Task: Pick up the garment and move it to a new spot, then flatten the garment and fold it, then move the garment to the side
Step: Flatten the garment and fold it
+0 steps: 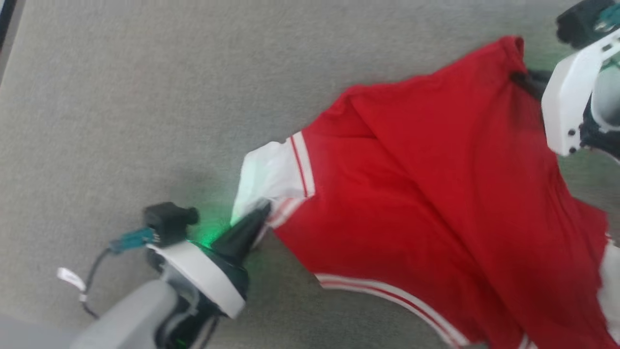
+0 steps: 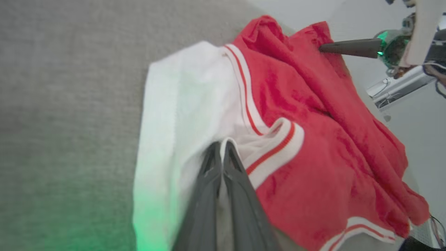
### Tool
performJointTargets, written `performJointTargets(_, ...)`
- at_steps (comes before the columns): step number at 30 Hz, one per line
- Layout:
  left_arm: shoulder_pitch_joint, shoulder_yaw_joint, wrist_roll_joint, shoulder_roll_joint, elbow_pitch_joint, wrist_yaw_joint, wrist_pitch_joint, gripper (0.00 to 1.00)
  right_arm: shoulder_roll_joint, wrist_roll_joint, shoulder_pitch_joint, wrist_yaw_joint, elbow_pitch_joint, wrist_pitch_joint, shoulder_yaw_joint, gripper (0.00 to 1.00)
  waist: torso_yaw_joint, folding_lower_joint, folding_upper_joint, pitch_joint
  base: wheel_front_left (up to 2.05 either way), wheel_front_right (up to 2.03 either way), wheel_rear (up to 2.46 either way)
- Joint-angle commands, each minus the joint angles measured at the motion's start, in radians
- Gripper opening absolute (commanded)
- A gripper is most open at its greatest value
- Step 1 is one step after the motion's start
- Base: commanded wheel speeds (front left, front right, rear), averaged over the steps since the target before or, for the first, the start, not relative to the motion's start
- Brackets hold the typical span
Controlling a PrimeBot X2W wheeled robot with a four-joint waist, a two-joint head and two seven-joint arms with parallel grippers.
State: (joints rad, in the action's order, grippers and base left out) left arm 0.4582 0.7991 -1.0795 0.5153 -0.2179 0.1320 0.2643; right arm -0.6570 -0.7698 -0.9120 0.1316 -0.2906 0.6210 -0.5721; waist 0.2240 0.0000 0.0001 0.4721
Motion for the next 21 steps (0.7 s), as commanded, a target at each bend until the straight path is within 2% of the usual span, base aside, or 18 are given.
performJointTargets(1,0.018,-0.006,-0.011,0.016,-0.001,-0.003,-0.001,0.0,0.009,-0.011,-0.017,-0.002,-0.015,-0.024,0.015,0.0,-0.041,0.0,-0.0001,-0.038,0.0,0.0,0.0)
performJointTargets(5,0.07,-0.003,-0.032,0.073,0.002,-0.003,-0.001,0.0,0.038,-0.032,-0.035,-0.002,-0.094,-0.128,0.069,0.0,-0.095,0.0,-0.0001,-0.079,0.0,0.0,0.0)
performJointTargets(10,0.222,0.015,-0.134,0.115,0.015,-0.003,-0.054,0.0,0.054,-0.045,-0.09,-0.002,-0.19,-0.239,0.145,0.0,-0.154,0.0,-0.0001,-0.084,0.0,0.0,0.0)
performJointTargets(13,0.368,0.001,-0.198,0.108,-0.023,-0.003,-0.099,0.0,0.065,-0.034,-0.156,-0.002,-0.256,-0.297,0.196,0.0,-0.177,0.0,-0.0001,-0.06,0.0,0.0,0.0)
performJointTargets(17,0.593,-0.04,-0.257,0.069,-0.134,-0.003,-0.133,0.0,0.083,0.009,-0.275,-0.002,-0.341,-0.384,0.249,0.0,-0.204,0.0,-0.0001,-0.009,0.0,0.0,0.0)
performJointTargets(21,0.818,-0.062,-0.257,0.034,-0.288,-0.003,-0.173,0.0,0.103,0.056,-0.414,-0.002,-0.431,-0.458,0.303,0.0,-0.227,0.0,-0.0001,0.051,0.0,0.0,0.0)
